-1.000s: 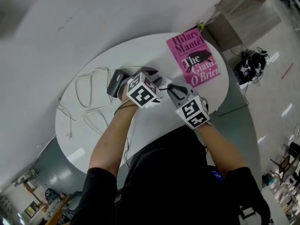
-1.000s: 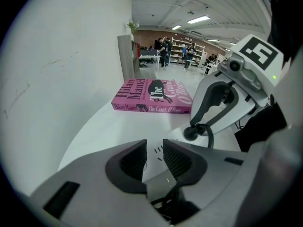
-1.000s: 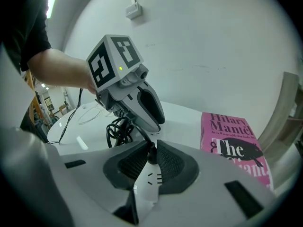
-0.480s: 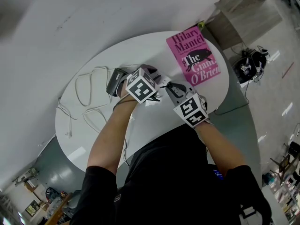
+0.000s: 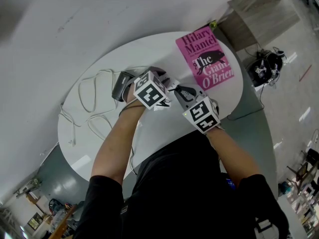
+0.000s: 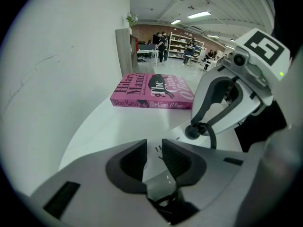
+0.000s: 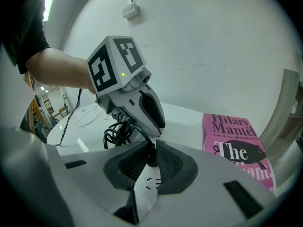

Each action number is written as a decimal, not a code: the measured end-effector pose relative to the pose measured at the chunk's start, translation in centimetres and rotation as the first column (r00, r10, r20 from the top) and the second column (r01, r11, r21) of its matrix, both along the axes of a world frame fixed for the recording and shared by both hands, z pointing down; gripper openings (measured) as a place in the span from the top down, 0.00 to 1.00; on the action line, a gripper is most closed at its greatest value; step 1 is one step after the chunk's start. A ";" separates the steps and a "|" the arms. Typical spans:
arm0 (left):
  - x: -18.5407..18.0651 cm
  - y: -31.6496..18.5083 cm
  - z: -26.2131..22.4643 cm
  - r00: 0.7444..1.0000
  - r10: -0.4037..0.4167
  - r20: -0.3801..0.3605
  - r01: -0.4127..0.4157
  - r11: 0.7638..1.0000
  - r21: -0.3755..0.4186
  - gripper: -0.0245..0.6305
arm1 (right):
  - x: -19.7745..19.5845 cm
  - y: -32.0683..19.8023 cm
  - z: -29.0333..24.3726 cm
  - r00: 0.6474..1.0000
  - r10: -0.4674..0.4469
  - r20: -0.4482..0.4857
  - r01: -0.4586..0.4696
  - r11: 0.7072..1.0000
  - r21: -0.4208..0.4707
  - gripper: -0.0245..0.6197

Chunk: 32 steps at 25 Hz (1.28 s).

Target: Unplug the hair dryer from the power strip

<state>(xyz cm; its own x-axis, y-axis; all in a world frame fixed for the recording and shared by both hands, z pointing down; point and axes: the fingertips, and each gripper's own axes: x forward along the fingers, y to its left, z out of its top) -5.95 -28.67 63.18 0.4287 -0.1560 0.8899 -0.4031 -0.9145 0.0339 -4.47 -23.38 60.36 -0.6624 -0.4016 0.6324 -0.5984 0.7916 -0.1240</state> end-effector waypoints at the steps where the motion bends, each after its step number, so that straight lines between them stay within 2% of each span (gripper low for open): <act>1: -0.1 0.0 0.0 1.000 0.001 0.003 -0.001 1.000 0.004 0.81 | -0.1 -0.1 0.0 1.000 -0.002 -0.003 0.002 1.000 0.002 0.86; 6: -0.2 -0.2 0.1 1.000 -0.015 -0.012 0.015 1.000 -0.009 0.81 | 0.0 0.2 -0.4 1.000 -0.008 0.003 0.008 0.999 0.032 0.86; 14: -0.3 -0.3 0.1 0.998 -0.042 -0.043 0.042 0.999 -0.009 0.81 | 0.1 0.1 -1.1 1.000 -0.004 0.006 0.004 0.999 0.032 0.86; 19: -0.4 -0.5 0.0 0.996 -0.067 -0.066 0.067 0.998 -0.010 0.83 | -1.1 0.4 -3.6 0.998 -0.057 0.028 0.053 0.990 0.127 0.86; 20: -0.5 -0.6 0.0 0.994 -0.084 -0.076 0.084 0.996 -0.011 0.83 | -1.2 0.6 -3.6 0.998 -0.064 0.026 0.061 0.991 0.121 0.86; 22: -0.7 -0.9 -0.4 0.983 -0.141 -0.117 0.141 0.990 -0.006 0.85 | -0.8 1.2 -3.3 0.998 -0.051 0.032 0.049 0.997 0.068 0.86; 25: -1.2 -1.7 -2.4 0.953 -0.218 -0.210 0.230 0.973 0.031 0.85 | -0.2 2.4 -2.9 0.999 -0.021 0.044 0.021 1.000 0.007 0.86; 29: -2.3 -2.0 -5.6 0.928 -0.242 -0.284 0.283 0.952 0.115 0.85 | 0.0 4.0 -2.6 0.999 0.018 0.052 -0.016 0.999 -0.041 0.86; 32: -3.7 -1.7 -8.3 0.897 -0.263 -0.355 0.336 0.928 0.161 0.86 | -0.2 4.9 -2.0 0.998 0.043 0.050 -0.040 0.997 -0.066 0.86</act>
<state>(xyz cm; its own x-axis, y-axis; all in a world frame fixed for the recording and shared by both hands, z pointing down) -9.67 -30.41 54.89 0.5874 -0.4927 0.6420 -0.6594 -0.7513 0.0267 -4.63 -18.51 58.37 -0.6781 -0.3885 0.6239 -0.6221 0.7554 -0.2058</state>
